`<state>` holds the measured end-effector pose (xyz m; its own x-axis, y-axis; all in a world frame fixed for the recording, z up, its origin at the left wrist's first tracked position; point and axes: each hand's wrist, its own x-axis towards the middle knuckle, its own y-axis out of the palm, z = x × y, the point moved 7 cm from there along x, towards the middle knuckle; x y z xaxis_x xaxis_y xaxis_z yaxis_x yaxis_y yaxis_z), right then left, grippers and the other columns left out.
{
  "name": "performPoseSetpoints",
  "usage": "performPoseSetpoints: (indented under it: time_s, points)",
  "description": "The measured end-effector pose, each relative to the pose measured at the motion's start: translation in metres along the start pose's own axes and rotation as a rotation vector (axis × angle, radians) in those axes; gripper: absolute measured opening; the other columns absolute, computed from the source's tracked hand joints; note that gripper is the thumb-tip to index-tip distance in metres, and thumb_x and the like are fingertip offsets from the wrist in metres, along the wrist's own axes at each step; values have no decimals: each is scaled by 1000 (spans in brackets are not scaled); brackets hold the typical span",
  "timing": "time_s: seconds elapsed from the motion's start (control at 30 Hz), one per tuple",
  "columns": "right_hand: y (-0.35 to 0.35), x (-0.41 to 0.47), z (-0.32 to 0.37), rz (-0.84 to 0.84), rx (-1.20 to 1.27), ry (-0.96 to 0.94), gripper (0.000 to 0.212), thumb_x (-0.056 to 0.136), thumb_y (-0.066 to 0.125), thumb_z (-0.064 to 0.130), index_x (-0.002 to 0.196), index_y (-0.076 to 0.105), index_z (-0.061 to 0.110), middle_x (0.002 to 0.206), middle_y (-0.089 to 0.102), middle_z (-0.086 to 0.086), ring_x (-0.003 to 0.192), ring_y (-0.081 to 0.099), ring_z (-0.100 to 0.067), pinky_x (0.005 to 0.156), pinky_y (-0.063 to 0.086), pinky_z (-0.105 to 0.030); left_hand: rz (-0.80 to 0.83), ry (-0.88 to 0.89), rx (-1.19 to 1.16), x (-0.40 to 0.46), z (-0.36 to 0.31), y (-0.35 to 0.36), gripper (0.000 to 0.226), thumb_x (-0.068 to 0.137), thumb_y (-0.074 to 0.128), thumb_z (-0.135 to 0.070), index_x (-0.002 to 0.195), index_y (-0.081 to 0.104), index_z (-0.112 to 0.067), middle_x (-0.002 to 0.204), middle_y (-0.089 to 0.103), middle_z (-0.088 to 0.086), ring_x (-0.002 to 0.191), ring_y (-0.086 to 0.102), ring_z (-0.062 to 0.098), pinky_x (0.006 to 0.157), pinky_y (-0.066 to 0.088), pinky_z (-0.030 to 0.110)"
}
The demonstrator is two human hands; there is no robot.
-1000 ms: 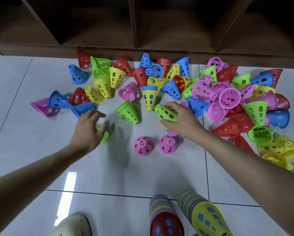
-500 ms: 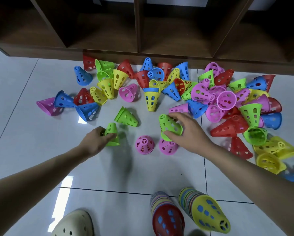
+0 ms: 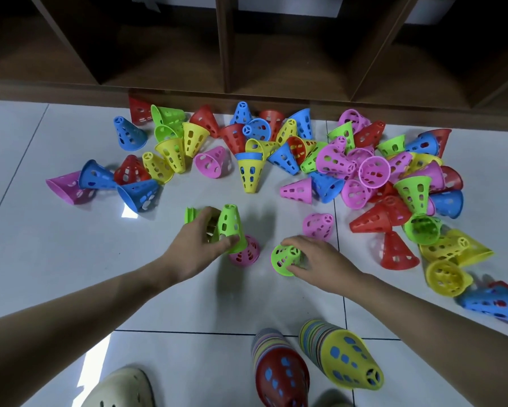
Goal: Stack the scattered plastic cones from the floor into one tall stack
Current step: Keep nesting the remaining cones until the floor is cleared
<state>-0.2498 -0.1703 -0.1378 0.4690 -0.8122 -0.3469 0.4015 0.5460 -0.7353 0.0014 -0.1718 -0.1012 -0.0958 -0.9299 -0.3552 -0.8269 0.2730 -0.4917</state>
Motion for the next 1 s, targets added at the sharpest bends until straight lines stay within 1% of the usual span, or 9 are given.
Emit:
performPoseSetpoints:
  time_s: [0.07,0.13,0.33,0.43,0.57,0.7,0.8,0.9,1.0]
  points:
    - [8,0,-6,23,-4,-16,46,82,73,22,127,58,23,123,63,5,110,59,-15,94,44,-24,-6,48,-5,-2,-5,4,41,85,78,-34,116,55,-20,102,68,-5,91,63,5,81,54,24]
    - [10,1,-10,9,23,-13,48,82,73,21,127,59,24,123,63,6,109,59,-13,94,44,-23,-2,108,-1,-5,-7,9,40,85,79,-29,115,55,-19,103,68,-8,96,64,4,84,53,23]
    - [12,3,-12,-8,38,-23,49,81,75,19,127,60,22,124,63,6,110,59,-12,96,45,-24,92,252,138,-8,0,35,42,82,78,-32,117,53,-30,109,62,-12,102,60,11,91,50,36]
    - [13,4,-12,-6,40,-27,49,80,76,18,127,61,22,122,64,5,109,59,-12,93,43,-21,139,267,207,-7,9,46,42,86,76,-35,120,54,-27,111,62,-9,102,58,11,92,48,35]
    - [14,4,-14,-18,46,-18,50,82,76,19,129,60,21,125,62,7,110,57,-9,91,36,-13,213,301,458,-3,26,48,51,86,61,-54,126,60,-22,118,65,-1,112,59,21,97,46,32]
    - [16,4,-15,-23,62,-24,49,82,76,21,128,59,22,125,61,8,109,56,-9,91,38,-16,56,474,684,-3,24,25,48,88,53,-61,114,69,-24,113,65,-4,102,55,22,88,45,38]
    - [16,3,-15,-36,61,-28,49,82,76,20,128,59,22,125,61,8,109,56,-9,92,40,-18,-76,453,809,2,30,3,48,88,51,-56,121,64,-24,120,59,2,108,52,29,92,39,40]
    - [16,3,-13,-35,49,-29,49,82,74,19,128,58,21,125,60,7,111,57,-12,95,45,-26,-80,391,987,13,43,-11,59,81,63,-48,132,60,-18,135,56,11,123,48,36,101,34,45]
    - [15,5,-10,-16,29,-22,50,82,75,23,128,57,22,125,60,7,112,57,-15,97,47,-33,-26,324,1083,26,52,-19,71,70,81,-30,135,60,-14,137,57,14,126,48,38,102,37,47]
